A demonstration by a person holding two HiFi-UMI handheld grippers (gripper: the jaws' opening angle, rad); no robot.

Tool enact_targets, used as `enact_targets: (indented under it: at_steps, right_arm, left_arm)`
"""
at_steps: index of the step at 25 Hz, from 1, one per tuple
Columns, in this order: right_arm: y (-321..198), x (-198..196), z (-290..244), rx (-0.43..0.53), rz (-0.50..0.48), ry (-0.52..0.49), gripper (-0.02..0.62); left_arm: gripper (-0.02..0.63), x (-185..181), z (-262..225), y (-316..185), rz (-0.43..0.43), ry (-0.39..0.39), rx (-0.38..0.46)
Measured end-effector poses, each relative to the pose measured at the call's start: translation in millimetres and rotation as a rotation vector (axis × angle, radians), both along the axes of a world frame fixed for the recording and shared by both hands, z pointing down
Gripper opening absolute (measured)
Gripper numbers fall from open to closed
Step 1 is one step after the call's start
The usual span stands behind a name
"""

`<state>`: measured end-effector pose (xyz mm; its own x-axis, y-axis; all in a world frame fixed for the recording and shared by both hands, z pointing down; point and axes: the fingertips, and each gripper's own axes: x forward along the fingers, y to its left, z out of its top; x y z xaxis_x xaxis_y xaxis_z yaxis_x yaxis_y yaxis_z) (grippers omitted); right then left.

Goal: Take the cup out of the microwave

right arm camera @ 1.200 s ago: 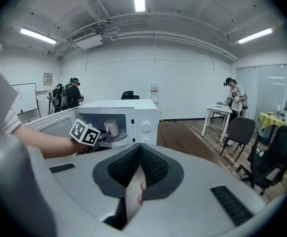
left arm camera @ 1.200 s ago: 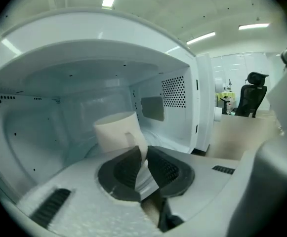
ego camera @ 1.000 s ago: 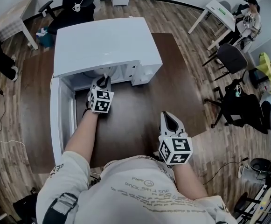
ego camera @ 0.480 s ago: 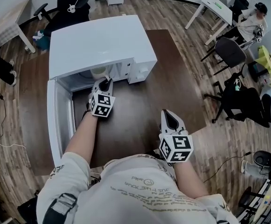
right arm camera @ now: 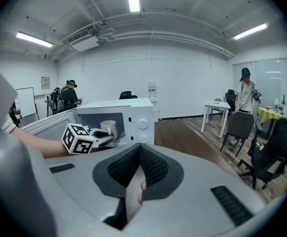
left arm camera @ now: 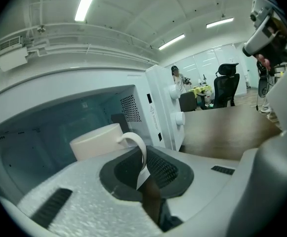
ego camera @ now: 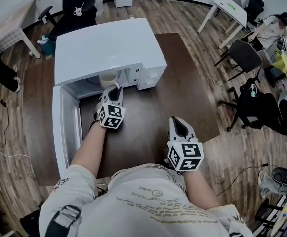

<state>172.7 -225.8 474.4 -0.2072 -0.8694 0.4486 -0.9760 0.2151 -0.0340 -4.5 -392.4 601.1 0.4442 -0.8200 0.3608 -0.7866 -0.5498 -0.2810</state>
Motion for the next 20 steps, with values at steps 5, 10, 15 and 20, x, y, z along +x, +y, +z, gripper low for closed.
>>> enact_targets:
  at_steps: [5,10,15,20]
  right_arm:
    - [-2,-4,0,0.009,-0.009,-0.019,0.015]
    - [-2,-13,-1,0.017,-0.030,-0.043,0.015]
    - [-6,-21,-1,0.028,-0.042,-0.073,0.015]
    - [-8,-28,2,0.037,-0.033,-0.107,0.015]
  left_arm:
    - [0.038,4,-18,13,0.007,0.019,0.019]
    - [0.038,9,-34,37,0.019,0.047,0.029]
    - [0.038,17,-51,70,0.040,0.082,0.035]
    - [0.038,28,-58,107,0.050,0.115,-0.005]
